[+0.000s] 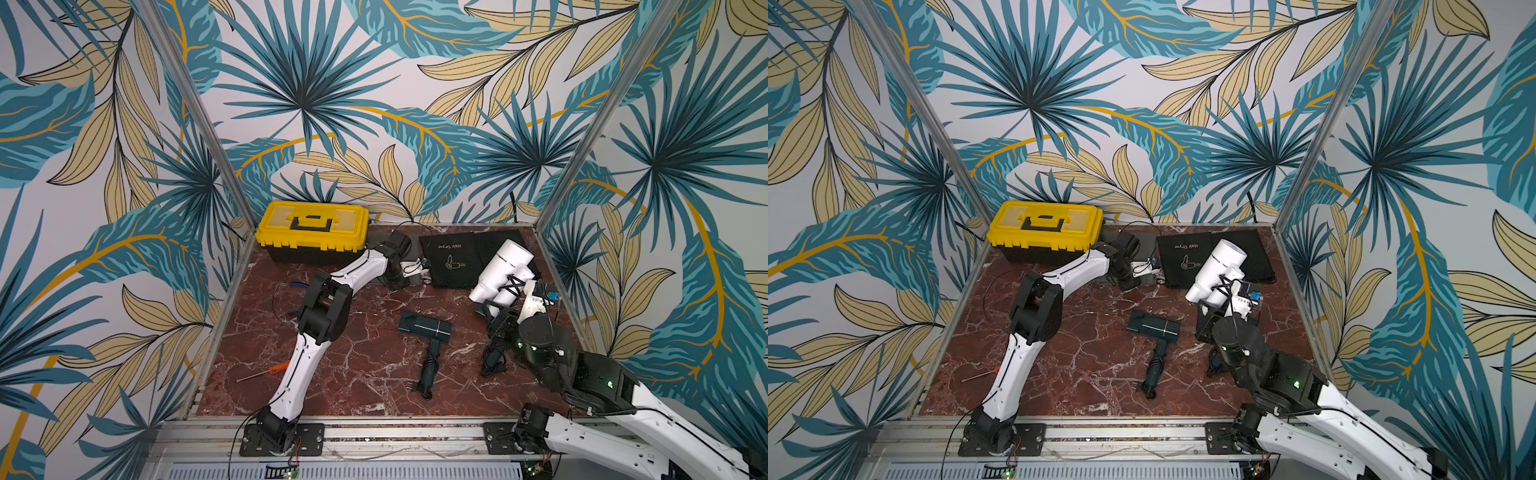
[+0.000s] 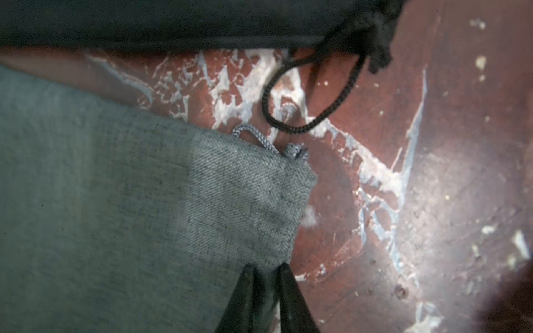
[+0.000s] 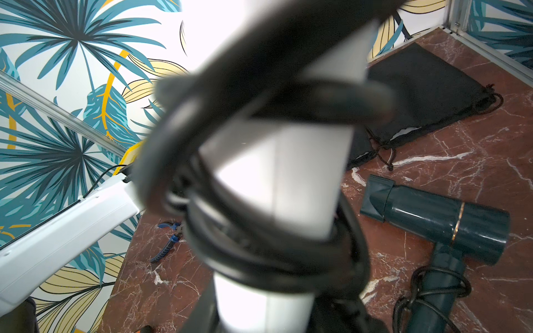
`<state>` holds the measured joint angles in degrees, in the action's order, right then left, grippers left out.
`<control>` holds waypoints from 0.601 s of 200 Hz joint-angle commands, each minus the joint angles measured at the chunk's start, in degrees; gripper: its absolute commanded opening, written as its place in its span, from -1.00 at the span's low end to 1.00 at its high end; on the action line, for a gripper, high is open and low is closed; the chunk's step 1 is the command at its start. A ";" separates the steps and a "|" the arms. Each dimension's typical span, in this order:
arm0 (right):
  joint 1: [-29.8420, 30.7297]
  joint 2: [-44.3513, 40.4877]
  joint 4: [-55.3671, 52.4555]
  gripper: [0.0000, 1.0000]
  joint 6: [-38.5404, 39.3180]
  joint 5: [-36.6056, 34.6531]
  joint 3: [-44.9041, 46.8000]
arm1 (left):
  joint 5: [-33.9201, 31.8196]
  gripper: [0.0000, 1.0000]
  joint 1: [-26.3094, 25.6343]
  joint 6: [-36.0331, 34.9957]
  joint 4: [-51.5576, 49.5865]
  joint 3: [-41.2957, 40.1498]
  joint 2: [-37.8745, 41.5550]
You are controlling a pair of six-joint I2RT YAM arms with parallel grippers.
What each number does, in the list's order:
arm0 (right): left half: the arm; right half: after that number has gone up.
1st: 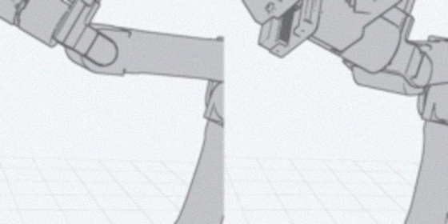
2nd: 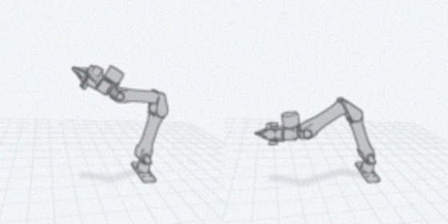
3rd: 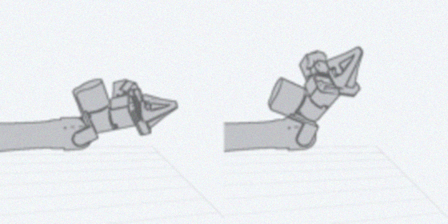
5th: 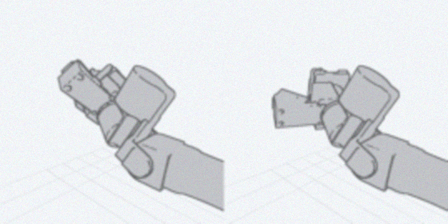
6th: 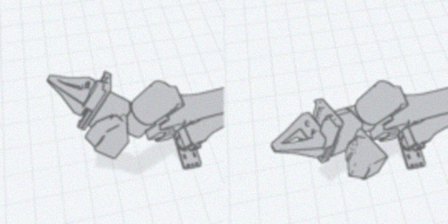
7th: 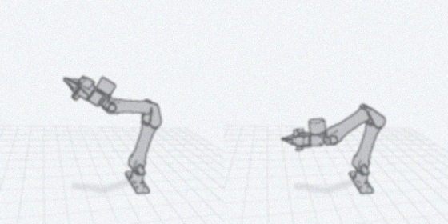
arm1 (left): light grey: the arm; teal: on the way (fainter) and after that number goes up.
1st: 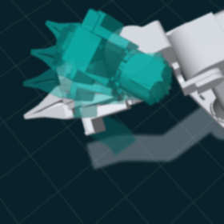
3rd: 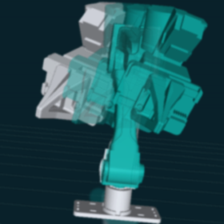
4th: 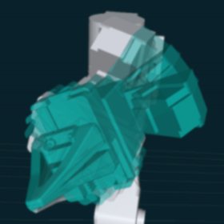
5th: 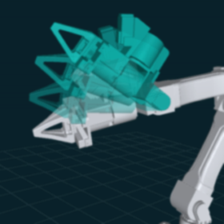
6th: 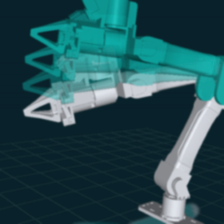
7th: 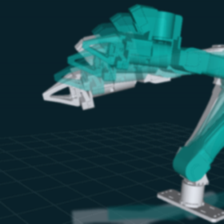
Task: Pack away hair dryers
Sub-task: Pick up the drawstring bag from the center of the board.
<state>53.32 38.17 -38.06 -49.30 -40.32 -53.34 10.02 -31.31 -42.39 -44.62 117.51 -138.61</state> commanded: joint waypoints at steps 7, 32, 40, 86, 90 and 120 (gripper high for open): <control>-0.11 -1.18 2.02 -1.00 0.56 -1.62 0.78 | -0.48 -1.00 -0.23 -0.13 -0.58 2.29 -0.57; -0.13 -1.33 2.19 -1.00 0.87 -1.38 0.70 | -0.77 -1.00 -0.22 0.04 -0.67 0.62 1.30; -0.09 -1.26 2.31 -1.00 0.96 -1.41 0.70 | -0.71 -1.00 -0.24 0.02 -0.65 -0.34 3.98; -0.11 -1.26 3.17 -1.00 1.89 -0.49 0.53 | -0.50 -1.00 -0.23 1.55 -1.30 -5.37 11.48; -0.13 -1.26 3.13 -1.00 1.98 -0.41 0.52 | -0.52 -1.00 -0.24 1.75 -1.39 -5.72 12.15; -0.13 -0.76 3.26 -1.00 2.84 0.62 0.22 | 1.96 -1.00 -0.24 3.82 -6.17 -6.53 16.21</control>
<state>53.32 37.60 -37.95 -48.62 -39.70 -53.19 9.47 -31.38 -40.64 -46.68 112.73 -127.02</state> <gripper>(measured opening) 0.351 0.044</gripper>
